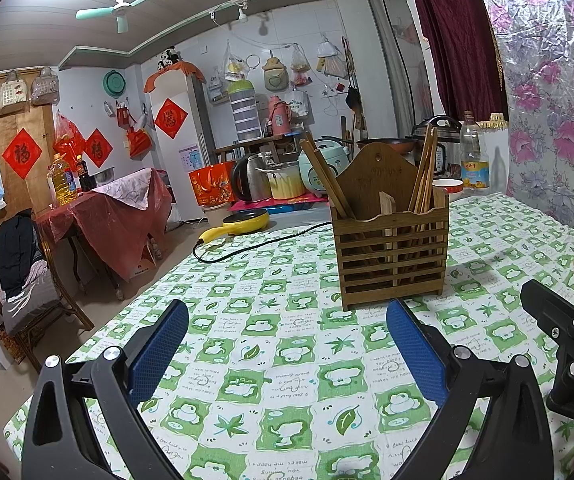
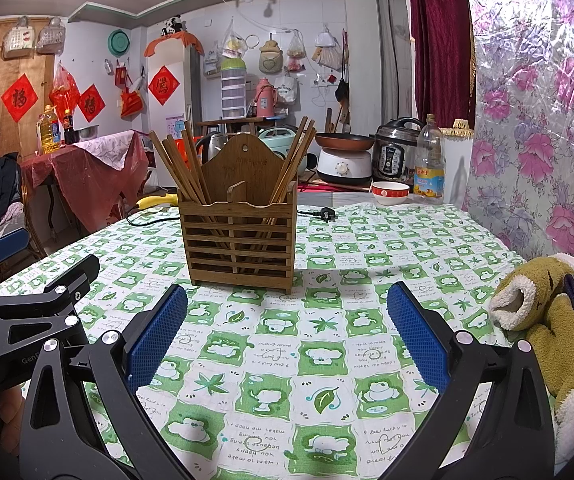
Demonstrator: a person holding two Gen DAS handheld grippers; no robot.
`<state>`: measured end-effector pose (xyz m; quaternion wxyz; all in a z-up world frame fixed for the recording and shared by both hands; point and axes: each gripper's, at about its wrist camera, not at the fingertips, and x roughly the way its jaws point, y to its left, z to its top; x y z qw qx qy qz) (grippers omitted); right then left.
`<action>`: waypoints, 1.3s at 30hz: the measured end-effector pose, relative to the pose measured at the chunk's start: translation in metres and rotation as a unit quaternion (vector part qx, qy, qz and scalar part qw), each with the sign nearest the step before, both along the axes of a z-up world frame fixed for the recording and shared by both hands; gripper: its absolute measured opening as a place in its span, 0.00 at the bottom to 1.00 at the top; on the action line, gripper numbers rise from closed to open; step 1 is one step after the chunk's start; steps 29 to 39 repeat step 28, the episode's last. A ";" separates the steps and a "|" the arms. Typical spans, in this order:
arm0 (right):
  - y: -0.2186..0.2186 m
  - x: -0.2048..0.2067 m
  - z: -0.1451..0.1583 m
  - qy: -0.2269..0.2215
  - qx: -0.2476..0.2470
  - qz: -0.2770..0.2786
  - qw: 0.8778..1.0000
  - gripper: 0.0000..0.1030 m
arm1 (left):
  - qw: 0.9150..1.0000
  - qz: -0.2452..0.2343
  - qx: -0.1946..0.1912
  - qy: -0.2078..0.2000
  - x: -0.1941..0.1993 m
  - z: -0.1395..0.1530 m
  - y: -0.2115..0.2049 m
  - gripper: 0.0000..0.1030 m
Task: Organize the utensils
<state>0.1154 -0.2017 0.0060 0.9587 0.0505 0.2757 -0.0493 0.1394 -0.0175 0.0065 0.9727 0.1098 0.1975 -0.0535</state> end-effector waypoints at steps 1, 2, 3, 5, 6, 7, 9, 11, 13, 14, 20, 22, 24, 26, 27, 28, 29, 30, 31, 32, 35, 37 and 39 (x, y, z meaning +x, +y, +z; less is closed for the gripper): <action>0.001 0.000 0.000 0.000 0.000 0.000 1.000 0.94 | 1.000 0.000 0.000 0.000 0.000 0.000 0.000 0.94; 0.000 0.000 0.000 0.000 0.000 0.000 1.000 0.94 | 1.000 0.000 0.000 0.000 0.000 0.000 0.000 0.94; 0.000 0.000 0.000 0.000 0.000 0.000 1.000 0.94 | 1.000 0.000 0.000 0.000 0.000 0.000 0.000 0.94; 0.000 0.000 0.000 0.000 0.000 0.000 1.000 0.94 | 1.000 0.000 0.000 0.000 0.000 0.000 0.000 0.94; 0.000 0.000 0.000 0.000 0.000 0.000 1.000 0.94 | 1.000 0.000 0.000 0.000 0.000 0.000 0.000 0.94; 0.001 0.000 -0.001 0.000 0.000 0.000 1.000 0.94 | 1.000 0.000 0.000 0.000 0.000 0.000 0.000 0.94; 0.001 0.000 -0.001 0.000 0.000 0.000 1.000 0.94 | 1.000 0.000 0.000 0.000 0.000 0.000 0.000 0.94; 0.001 -0.001 -0.001 0.000 0.000 0.000 1.000 0.94 | 1.000 0.001 0.000 0.001 0.000 0.000 0.001 0.94; 0.001 -0.001 -0.001 0.000 0.000 0.000 1.000 0.94 | 1.000 0.000 0.001 -0.001 0.000 0.000 0.001 0.94; 0.000 0.000 -0.001 0.000 0.000 0.000 1.000 0.94 | 1.000 0.000 0.001 0.000 0.000 0.000 0.001 0.94; 0.000 -0.001 -0.001 -0.001 0.000 0.000 1.000 0.94 | 1.000 0.001 0.002 -0.002 0.000 0.000 0.002 0.94; 0.000 -0.001 -0.001 -0.001 0.000 0.000 1.000 0.94 | 1.000 0.005 0.003 -0.004 -0.001 0.000 0.004 0.94; 0.000 -0.001 -0.001 -0.001 0.000 0.000 1.000 0.94 | 1.000 0.006 0.002 -0.006 0.000 0.000 0.006 0.94; 0.000 -0.001 -0.001 -0.001 0.000 0.000 1.000 0.94 | 1.000 0.006 0.001 -0.007 0.000 -0.001 0.008 0.94; 0.000 -0.001 -0.001 -0.002 0.000 0.001 1.000 0.94 | 1.000 0.006 0.000 -0.008 0.000 -0.001 0.010 0.94; 0.000 -0.001 -0.001 -0.002 0.000 0.001 1.000 0.94 | 1.000 0.006 0.000 -0.008 0.000 -0.001 0.012 0.94; 0.000 -0.001 -0.001 -0.002 0.000 0.001 1.000 0.94 | 1.000 0.006 0.000 -0.008 0.000 -0.001 0.012 0.94; 0.000 -0.001 -0.001 -0.002 0.000 0.001 1.000 0.94 | 1.000 0.006 0.000 -0.008 0.000 -0.001 0.012 0.94; 0.000 -0.001 -0.001 -0.002 0.000 0.001 1.000 0.94 | 1.000 0.006 0.000 -0.008 0.000 -0.001 0.012 0.94; 0.000 -0.001 -0.001 -0.002 0.000 0.001 1.000 0.94 | 1.000 0.006 0.000 -0.008 0.000 -0.001 0.012 0.94; 0.000 -0.001 -0.001 -0.002 0.000 0.001 1.000 0.94 | 1.000 0.006 0.000 -0.008 0.000 -0.001 0.012 0.94; 0.000 -0.001 -0.001 -0.002 0.000 0.001 1.000 0.94 | 1.000 0.006 0.000 -0.008 0.000 -0.001 0.012 0.94; 0.000 -0.001 -0.001 -0.002 0.000 0.001 1.000 0.94 | 1.000 0.006 0.000 -0.008 0.000 -0.001 0.012 0.94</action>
